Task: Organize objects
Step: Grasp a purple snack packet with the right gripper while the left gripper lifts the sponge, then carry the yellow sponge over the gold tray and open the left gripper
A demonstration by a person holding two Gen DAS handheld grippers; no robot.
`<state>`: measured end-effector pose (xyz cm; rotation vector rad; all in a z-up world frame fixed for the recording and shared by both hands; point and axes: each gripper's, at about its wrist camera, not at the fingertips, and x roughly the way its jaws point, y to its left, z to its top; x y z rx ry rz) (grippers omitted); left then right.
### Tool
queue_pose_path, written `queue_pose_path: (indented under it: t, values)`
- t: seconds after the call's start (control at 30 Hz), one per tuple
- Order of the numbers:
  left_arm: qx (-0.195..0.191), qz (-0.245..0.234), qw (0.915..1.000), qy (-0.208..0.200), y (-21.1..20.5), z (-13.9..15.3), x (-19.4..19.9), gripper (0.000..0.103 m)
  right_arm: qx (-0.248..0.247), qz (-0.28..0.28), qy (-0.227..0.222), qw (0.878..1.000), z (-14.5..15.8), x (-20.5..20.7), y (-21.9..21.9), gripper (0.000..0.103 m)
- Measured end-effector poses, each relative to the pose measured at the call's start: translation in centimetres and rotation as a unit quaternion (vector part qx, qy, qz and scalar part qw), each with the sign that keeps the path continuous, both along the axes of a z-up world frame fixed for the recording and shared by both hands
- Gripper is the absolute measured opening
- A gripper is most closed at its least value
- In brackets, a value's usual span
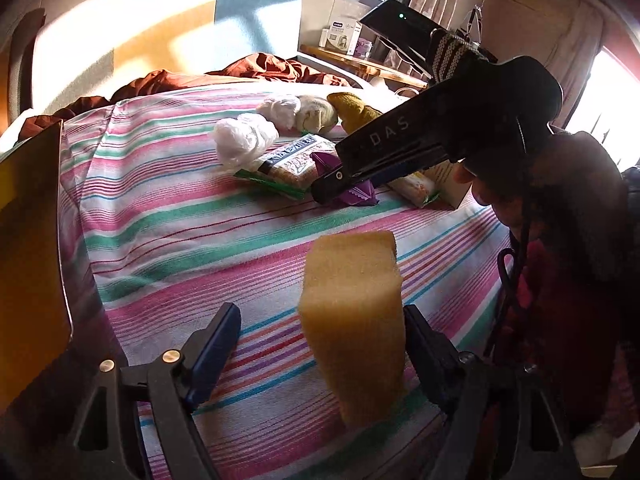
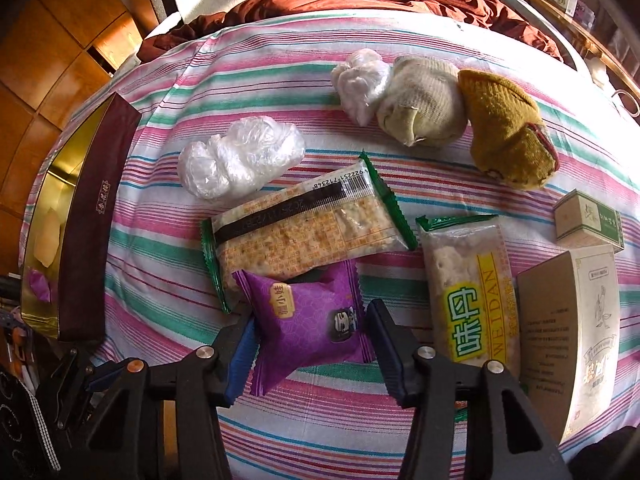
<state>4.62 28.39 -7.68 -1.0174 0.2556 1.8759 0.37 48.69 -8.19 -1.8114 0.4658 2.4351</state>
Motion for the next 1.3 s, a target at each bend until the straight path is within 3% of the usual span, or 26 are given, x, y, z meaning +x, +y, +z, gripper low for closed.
queue_pose_path:
  t: [0.23,0.4,0.7,0.77,0.8,0.93,1.3]
  values:
    - [0.009,0.004,0.9999,-0.002,-0.2,1.2,0.2,0.081,-0.007,-0.001,0.001,1.0,0.1,0.1,0.4,0.058]
    - [-0.009,0.01,0.9999,-0.002,0.3,0.7,-0.2,0.081,-0.01,-0.001,0.001,1.0,0.1,0.2,0.5,0.061]
    - [-0.056,-0.023,0.9933,0.098,1.6,1.0,1.2,0.082,-0.008,-0.001,0.001,1.0,0.0,0.3,0.1,0.062]
    - [-0.066,-0.026,0.9939,0.084,1.7,0.2,1.0,0.081,-0.006,0.0,0.0,1.0,-0.1,0.0,-0.1,0.062]
    - [-0.075,-0.026,0.9939,0.076,1.8,-0.3,0.9,0.075,-0.005,0.001,0.0,1.0,-0.1,0.0,-0.1,0.061]
    - [-0.068,-0.02,0.9936,0.088,1.4,-0.6,0.9,0.066,0.009,0.002,-0.001,1.0,0.0,0.1,-0.2,0.055]
    - [-0.049,-0.014,0.9964,0.067,1.1,-0.8,0.2,0.065,0.022,0.008,-0.005,1.0,-0.1,0.3,-0.3,0.054]
